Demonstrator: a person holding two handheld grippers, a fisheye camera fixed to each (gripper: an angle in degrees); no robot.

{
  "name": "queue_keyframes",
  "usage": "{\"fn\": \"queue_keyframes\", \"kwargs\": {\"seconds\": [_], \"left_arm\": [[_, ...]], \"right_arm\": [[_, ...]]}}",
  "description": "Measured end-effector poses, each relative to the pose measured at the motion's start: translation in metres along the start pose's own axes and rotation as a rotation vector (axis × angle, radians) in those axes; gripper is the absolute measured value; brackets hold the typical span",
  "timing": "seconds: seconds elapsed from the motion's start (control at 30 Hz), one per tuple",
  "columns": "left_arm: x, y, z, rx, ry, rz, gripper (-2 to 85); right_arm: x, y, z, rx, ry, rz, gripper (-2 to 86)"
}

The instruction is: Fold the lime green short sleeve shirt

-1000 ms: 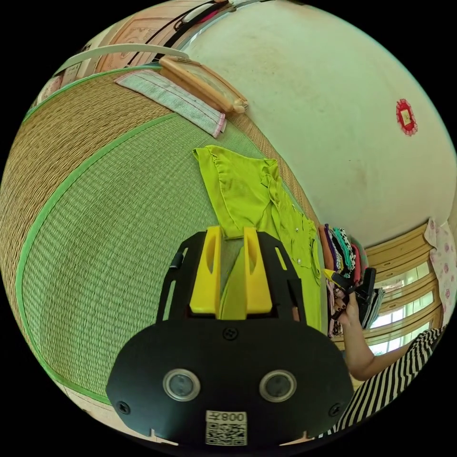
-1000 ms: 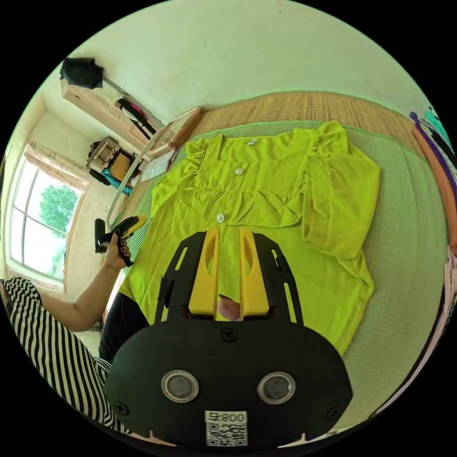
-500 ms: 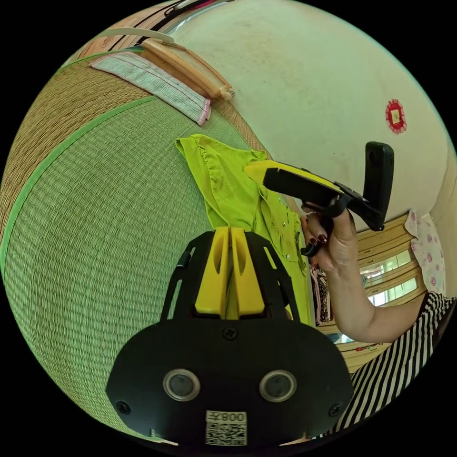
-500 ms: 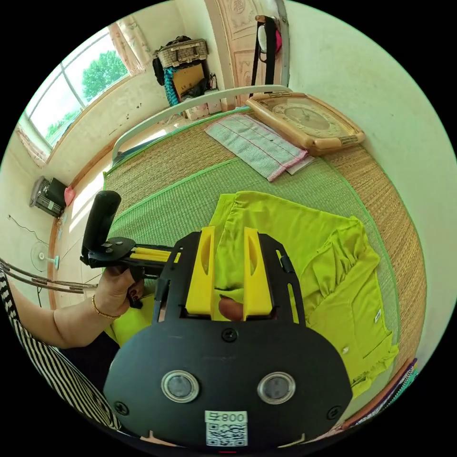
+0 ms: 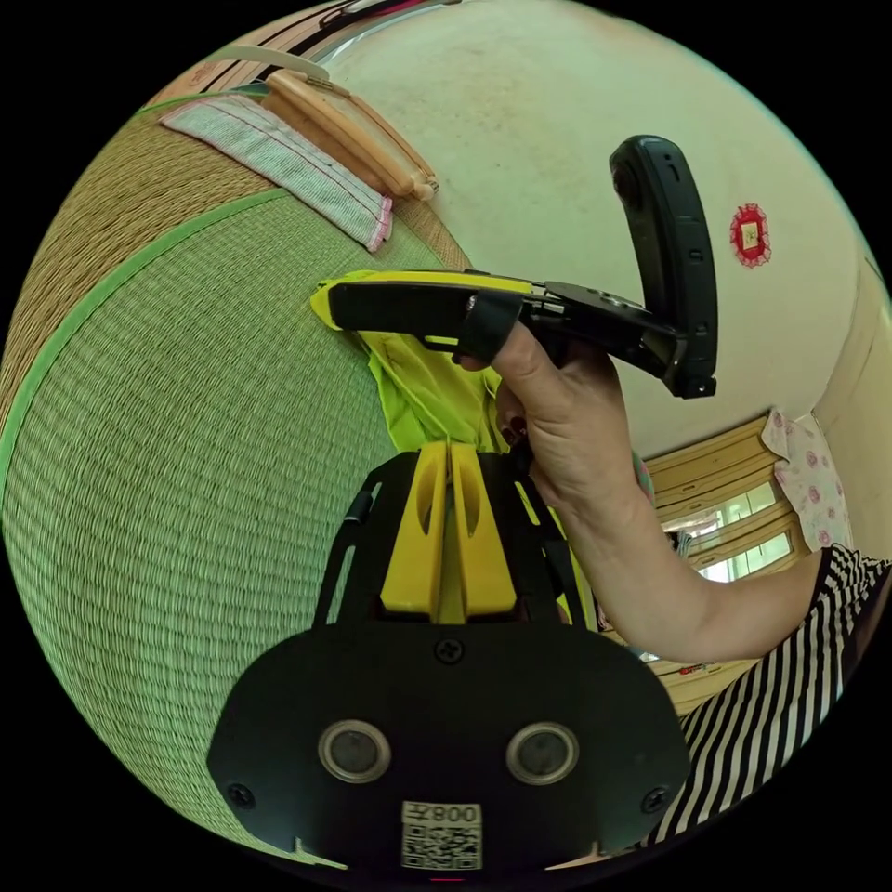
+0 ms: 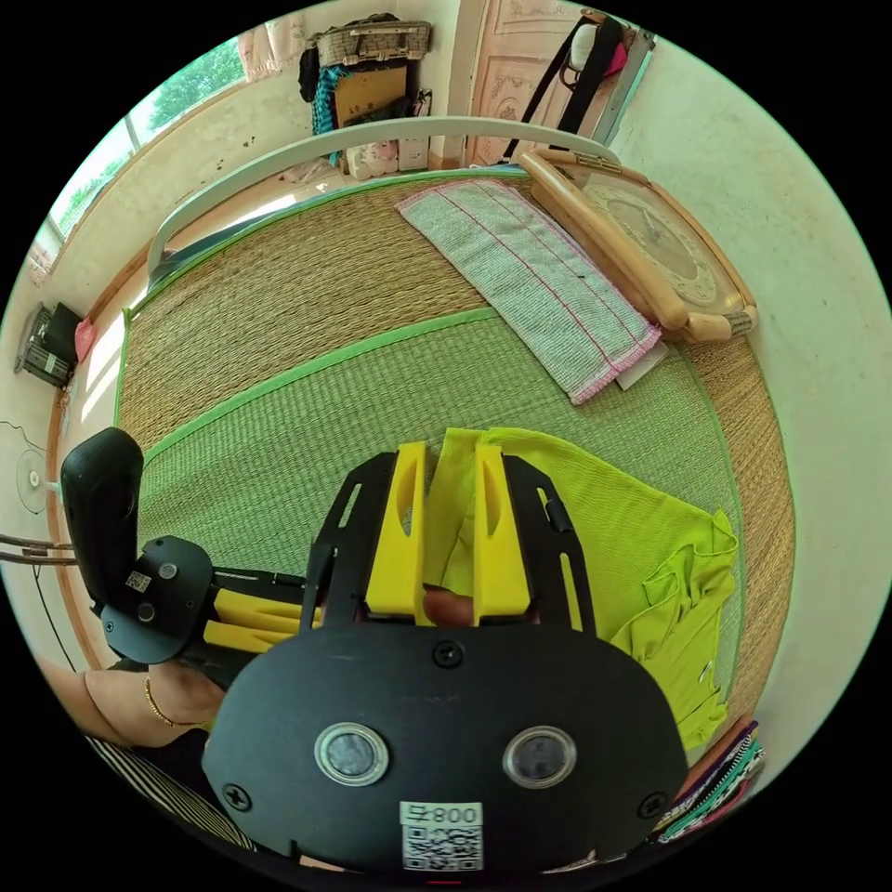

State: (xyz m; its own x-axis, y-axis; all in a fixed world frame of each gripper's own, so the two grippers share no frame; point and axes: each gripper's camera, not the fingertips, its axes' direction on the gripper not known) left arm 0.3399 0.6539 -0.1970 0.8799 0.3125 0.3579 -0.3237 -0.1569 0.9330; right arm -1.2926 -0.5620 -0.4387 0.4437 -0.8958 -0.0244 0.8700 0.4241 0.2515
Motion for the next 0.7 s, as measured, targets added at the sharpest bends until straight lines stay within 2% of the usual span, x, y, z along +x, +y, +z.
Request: {"fn": "queue_keyframes", "kwargs": {"seconds": [0.27,0.53,0.7], "left_arm": [[0.002,0.000,-0.006,0.007,0.000,0.021,0.4],[0.031,-0.003,-0.013,0.087,-0.005,0.112,0.4],[0.071,-0.006,-0.007,0.122,-0.011,0.242,0.4]], "right_arm": [[0.015,-0.004,0.016,-0.010,0.048,0.024,1.0],[0.110,0.028,-0.027,0.110,-0.128,0.126,0.2],[0.192,0.101,-0.065,0.240,-0.278,0.215,0.1]]}}
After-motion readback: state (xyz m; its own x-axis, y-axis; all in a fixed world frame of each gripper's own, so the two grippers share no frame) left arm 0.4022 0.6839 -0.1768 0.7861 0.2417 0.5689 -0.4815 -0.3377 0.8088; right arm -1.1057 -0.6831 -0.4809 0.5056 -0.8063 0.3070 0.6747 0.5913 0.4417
